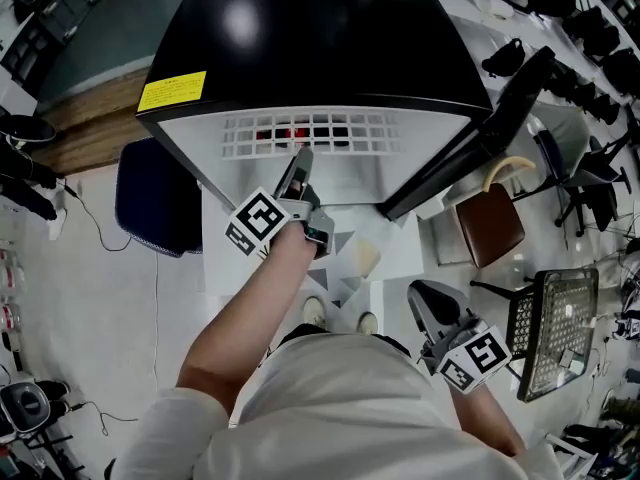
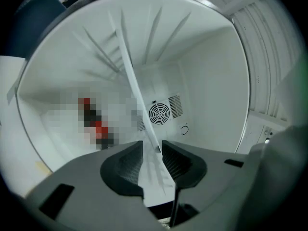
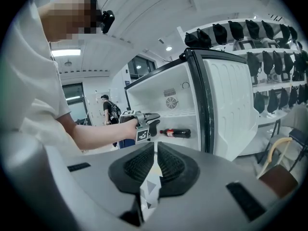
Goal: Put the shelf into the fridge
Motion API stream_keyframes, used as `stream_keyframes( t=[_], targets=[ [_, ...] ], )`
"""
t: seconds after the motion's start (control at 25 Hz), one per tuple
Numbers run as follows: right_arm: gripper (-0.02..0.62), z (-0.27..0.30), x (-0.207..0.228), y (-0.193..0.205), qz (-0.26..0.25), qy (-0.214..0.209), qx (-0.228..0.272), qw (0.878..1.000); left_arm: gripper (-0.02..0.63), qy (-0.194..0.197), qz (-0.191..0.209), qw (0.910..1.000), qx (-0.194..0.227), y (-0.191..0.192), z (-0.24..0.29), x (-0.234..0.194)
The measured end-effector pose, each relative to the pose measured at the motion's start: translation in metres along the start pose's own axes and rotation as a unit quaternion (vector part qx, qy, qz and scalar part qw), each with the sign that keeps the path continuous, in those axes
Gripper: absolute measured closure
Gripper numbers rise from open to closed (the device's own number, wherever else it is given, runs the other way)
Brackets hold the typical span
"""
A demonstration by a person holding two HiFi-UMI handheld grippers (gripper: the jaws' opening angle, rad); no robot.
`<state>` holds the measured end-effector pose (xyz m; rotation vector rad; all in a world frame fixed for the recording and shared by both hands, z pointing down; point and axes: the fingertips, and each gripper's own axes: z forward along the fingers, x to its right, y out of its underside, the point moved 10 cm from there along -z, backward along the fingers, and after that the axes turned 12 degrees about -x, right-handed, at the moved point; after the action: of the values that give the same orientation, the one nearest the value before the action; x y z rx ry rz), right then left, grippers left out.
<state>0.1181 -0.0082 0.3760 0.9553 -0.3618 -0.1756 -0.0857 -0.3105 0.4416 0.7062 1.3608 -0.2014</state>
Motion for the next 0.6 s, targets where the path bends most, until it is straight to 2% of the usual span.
stream_keyframes(
  t=[0.2,0.32,0.48,0.6],
  targets=[
    [0.566,0.005,-0.005,0.0,-0.017,-0.014,0.004,1.0,0.492,-0.003,0.027,0.9995,-0.018,0.018,-0.043,0.003],
    [0.566,0.007,-0.008,-0.003,-0.028,-0.021,0.005,0.999,0.496,-0.007,0.082,0.9953,-0.052,0.028,-0.069,0.016],
    [0.566,0.013,-0.011,-0.006,-0.039,-0.032,0.014,0.999,0.543,-0.02,0.179,0.9786,-0.1,0.04,-0.103,0.032],
    [0.569,0.013,-0.011,-0.004,-0.042,-0.037,0.018,0.998,0.549,-0.022,0.26,0.9559,-0.135,0.052,-0.124,0.045]
  ],
)
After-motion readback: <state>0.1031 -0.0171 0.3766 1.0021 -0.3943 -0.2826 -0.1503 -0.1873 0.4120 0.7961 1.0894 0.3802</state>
